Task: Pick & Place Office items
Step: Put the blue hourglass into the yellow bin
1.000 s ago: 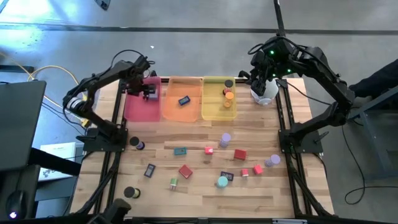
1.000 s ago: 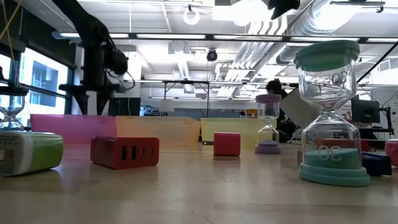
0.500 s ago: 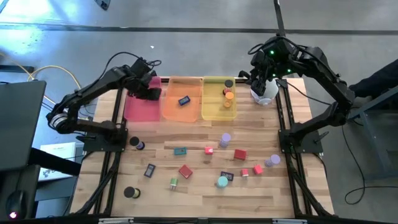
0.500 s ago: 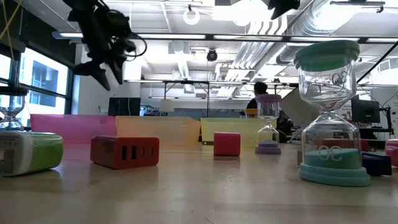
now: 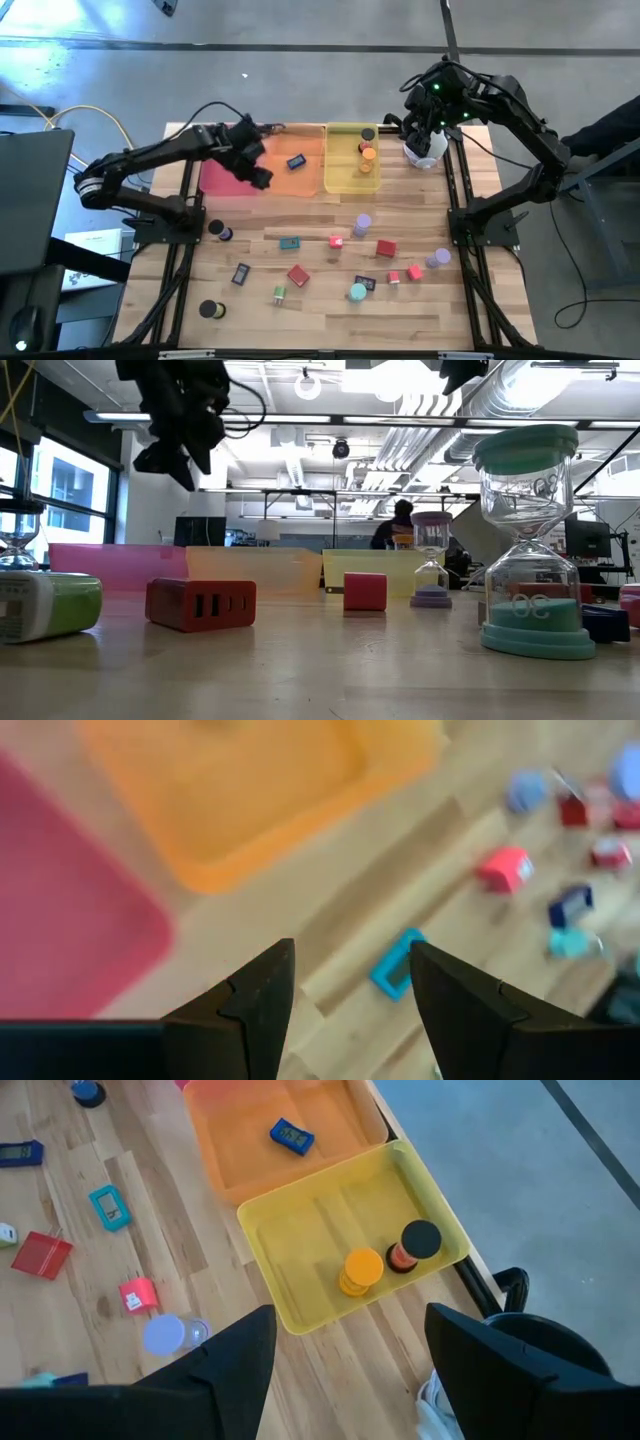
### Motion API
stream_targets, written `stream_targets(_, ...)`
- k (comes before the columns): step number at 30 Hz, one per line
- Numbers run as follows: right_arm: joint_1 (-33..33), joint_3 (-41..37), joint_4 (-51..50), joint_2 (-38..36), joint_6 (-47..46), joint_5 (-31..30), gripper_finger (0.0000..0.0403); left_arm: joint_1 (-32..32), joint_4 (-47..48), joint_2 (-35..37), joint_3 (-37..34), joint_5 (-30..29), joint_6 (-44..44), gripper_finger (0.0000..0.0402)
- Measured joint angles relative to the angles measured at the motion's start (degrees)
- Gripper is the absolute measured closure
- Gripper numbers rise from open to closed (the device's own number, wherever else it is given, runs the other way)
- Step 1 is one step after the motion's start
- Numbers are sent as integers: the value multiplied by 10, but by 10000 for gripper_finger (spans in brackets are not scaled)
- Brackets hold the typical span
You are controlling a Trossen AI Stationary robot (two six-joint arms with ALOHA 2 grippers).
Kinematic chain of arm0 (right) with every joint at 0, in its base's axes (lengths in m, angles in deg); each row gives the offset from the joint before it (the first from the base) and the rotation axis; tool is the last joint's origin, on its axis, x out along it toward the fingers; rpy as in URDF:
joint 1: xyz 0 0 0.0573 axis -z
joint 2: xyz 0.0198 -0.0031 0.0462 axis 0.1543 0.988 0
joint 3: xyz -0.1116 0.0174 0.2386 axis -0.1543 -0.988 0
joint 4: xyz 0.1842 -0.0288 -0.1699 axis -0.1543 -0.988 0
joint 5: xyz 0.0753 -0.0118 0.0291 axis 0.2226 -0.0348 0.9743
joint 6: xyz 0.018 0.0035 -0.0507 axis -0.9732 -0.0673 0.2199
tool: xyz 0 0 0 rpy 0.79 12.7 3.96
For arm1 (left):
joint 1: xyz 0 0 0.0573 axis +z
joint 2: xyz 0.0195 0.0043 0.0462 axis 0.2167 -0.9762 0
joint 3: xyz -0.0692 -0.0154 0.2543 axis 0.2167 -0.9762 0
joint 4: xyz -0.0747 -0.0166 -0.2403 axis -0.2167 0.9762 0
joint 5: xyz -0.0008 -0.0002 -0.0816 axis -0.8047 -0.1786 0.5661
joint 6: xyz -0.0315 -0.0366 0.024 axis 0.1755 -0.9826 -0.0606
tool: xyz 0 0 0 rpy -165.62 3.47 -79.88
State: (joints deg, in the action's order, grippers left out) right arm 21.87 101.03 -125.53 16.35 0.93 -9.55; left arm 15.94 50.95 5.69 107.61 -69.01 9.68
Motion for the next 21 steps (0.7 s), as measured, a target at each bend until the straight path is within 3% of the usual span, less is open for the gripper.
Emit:
stream_targets(11, 0, 0, -6, 0, 1, 2, 156, -140, 55, 0, 0, 4, -166, 220)
stream_targets(21, 0, 0, -6, 0, 3, 2, 156, -176, 65, 0, 0, 3, -223, 227)
